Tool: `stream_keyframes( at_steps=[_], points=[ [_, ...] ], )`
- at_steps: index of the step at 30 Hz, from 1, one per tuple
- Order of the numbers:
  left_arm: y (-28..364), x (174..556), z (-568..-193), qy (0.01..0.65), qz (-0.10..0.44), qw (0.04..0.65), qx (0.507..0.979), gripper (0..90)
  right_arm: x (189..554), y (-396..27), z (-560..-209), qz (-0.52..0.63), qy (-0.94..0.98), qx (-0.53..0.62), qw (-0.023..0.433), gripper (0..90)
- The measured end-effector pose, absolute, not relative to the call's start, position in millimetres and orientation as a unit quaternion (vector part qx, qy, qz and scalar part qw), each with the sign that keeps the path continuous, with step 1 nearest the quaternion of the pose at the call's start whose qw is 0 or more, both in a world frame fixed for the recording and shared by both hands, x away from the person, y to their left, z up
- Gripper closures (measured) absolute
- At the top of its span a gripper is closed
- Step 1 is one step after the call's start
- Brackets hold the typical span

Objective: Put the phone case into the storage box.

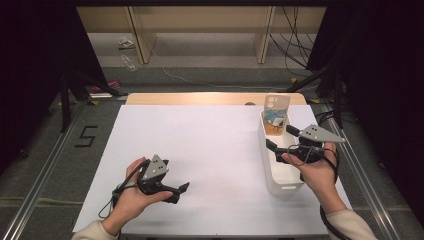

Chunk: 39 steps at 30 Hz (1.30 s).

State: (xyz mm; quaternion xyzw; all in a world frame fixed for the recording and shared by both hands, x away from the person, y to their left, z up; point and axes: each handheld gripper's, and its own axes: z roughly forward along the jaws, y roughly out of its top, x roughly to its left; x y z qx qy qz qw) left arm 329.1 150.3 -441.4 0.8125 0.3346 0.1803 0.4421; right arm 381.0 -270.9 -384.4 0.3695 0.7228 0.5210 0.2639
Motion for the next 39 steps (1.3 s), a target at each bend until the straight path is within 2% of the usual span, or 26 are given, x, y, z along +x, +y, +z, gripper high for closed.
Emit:
stream_keyframes(
  at_steps=[39],
  points=[
    [153, 323, -442, 0.330, 0.181, 0.442, 0.815, 0.0, 342, -283, -412, 0.524, 0.741, 0.346, 0.238, 12.4]
  ],
)
